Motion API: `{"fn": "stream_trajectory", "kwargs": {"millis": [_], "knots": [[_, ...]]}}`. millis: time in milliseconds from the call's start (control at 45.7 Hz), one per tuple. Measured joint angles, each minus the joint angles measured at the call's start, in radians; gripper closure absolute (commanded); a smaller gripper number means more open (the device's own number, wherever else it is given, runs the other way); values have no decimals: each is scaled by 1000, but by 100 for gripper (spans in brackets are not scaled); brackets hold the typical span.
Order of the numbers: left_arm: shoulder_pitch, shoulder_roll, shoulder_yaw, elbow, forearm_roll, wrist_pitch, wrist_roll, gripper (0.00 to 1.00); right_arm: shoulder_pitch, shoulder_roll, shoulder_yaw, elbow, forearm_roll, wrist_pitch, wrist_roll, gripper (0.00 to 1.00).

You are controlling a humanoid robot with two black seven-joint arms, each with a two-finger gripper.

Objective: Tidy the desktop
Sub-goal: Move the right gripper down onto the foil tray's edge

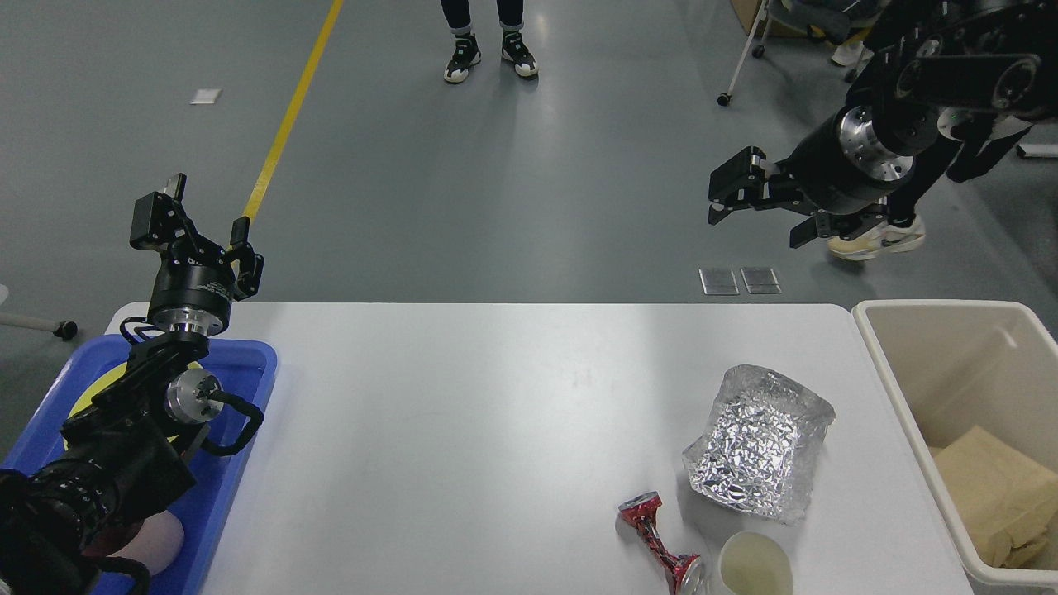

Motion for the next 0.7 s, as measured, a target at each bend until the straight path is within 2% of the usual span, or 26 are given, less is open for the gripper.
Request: {"fn": "stream_trajectory", "kwargs": {"millis": [110, 329, 482, 701], "knots": [[0, 0, 0, 0, 0, 0, 0, 4, 80, 34, 6, 62, 2, 108, 0, 0], [0, 0, 0, 0, 0, 0, 0, 4, 84, 39, 6, 122, 5, 132, 0, 0], [0, 1, 0, 0, 0, 0, 0, 4, -97, 35, -3, 54, 6, 105, -3, 0], [0, 0, 0, 0, 0, 0, 0, 4, -462, 37, 1, -172, 6, 48, -4, 0]]}}
